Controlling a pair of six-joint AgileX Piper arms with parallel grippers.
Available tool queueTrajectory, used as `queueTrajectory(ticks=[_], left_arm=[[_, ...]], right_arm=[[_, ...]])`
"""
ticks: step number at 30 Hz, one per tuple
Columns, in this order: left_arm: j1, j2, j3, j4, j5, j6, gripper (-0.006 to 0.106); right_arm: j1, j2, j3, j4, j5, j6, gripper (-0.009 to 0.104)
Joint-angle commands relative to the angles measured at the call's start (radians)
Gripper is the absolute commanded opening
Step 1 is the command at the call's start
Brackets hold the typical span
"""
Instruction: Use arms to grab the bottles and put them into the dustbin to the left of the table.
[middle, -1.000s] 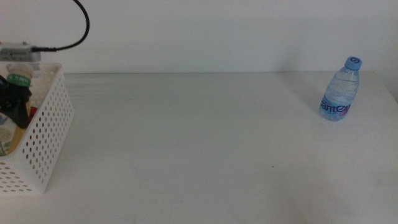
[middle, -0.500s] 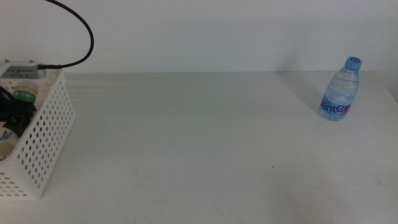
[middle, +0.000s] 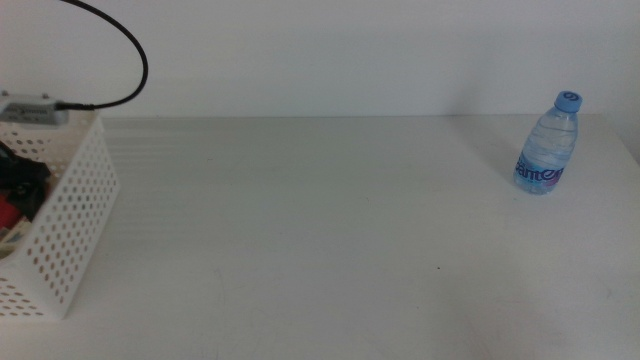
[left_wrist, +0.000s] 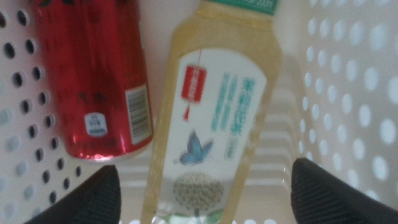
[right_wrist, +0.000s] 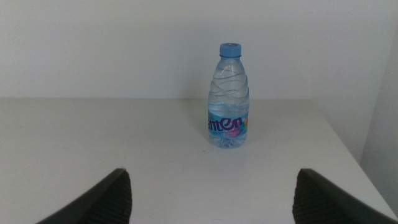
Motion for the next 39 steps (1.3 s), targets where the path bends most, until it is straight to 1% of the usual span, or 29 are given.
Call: queueTrajectory(ticks=[1,4,7,12,16,18,21,26,29,34,37,39], left_arm=[[-0.002,-0.093,-0.028,0.010,-0.010,-0.035,0.090],[-0.002,-0.157,-0.028,0.010,-0.050,-0.056,0.090],[-0.002,-0.236,-0.028,-0.013,-0.087,-0.056,0.090],[-0.002,-0.382,-0.028,-0.150,-0.140,-0.045,0.090],[-0.017,-0.493,-0.028,-0.284,-0.168,0.047,0.090],[-0.051,-0.546,-0.026,-0.328,-0.189,0.094,0.090],[-0.135,-0.609,-0.025,-0.339,-0.208,0.124,0.090],[-0.330,-0.688,-0.021,-0.338,-0.211,0.109,0.090],[-0.426,-0.737,0.029,-0.327,-0.258,0.101,0.090],[-0.503,-0.855,0.199,-0.319,-0.374,0.098,0.090],[-0.511,-0.941,0.328,-0.323,-0.453,0.098,0.090],[-0.511,-1.008,0.412,-0.342,-0.505,0.098,0.090]], right_arm=[[-0.008,-0.027,-0.007,-0.009,-0.078,-0.005,0.068],[-0.008,-0.027,-0.007,-0.009,-0.078,-0.005,0.068],[-0.008,-0.027,-0.007,-0.009,-0.078,-0.005,0.068],[-0.008,-0.027,-0.007,-0.009,-0.078,-0.005,0.068],[-0.008,-0.027,-0.007,-0.009,-0.078,-0.005,0.068],[-0.008,-0.027,-0.007,-0.009,-0.078,-0.005,0.068],[-0.008,-0.027,-0.007,-0.009,-0.078,-0.005,0.068],[-0.008,-0.027,-0.007,-0.009,-0.078,-0.005,0.068],[-0.008,-0.027,-0.007,-0.009,-0.078,-0.005,0.068],[-0.008,-0.027,-0.007,-0.009,-0.078,-0.005,0.068],[-0.008,-0.027,-0.007,-0.009,-0.078,-0.005,0.068],[-0.008,-0.027,-0.007,-0.009,-0.078,-0.005,0.068]])
